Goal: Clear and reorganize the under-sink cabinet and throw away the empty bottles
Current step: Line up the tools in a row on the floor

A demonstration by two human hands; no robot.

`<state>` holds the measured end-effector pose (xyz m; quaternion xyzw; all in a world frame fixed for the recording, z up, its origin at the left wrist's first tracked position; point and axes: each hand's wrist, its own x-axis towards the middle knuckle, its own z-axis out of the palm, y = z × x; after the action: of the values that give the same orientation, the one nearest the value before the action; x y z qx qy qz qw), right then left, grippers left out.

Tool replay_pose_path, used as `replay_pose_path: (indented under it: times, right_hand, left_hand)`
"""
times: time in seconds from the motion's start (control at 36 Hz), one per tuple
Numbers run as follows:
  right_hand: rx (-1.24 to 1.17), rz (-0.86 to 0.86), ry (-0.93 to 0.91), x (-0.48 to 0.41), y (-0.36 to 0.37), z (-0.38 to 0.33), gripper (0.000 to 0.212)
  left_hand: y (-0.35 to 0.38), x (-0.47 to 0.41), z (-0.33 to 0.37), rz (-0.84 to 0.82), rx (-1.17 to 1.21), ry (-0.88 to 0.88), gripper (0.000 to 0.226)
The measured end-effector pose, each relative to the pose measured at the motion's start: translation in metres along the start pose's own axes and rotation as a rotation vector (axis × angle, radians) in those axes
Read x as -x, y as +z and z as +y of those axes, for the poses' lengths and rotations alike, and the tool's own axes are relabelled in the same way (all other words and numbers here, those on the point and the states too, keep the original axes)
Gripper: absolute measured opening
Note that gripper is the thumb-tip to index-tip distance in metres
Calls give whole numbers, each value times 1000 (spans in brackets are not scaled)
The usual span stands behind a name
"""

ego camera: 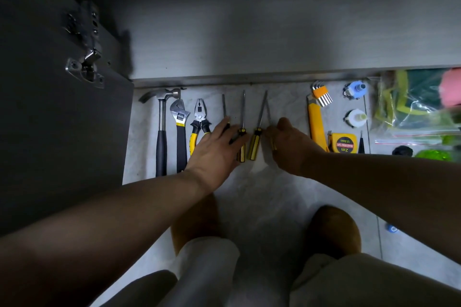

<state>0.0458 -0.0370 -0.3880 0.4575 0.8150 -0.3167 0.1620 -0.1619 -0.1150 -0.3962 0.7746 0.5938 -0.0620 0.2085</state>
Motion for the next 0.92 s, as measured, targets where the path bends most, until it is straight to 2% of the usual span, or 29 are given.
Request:
replay_pose_path:
  times: [0.25,0.39,0.58,0.92]
  right_hand:
    - [-54,-16,5,2,2,3,54]
    - [-41,-29,13,4,2,8,53]
    - [8,-68,-13,11,1,14,48]
    - [-34,-21,59,14,-10,13,46]
  left_hand:
    - [-2,0,1,31,-26,-14,72]
    - [-6,-5,6,119,-100,85,76]
    - [-7,-27,26,6,-166,145,53]
    - [-10,-38,45,-20,-99,117,51]
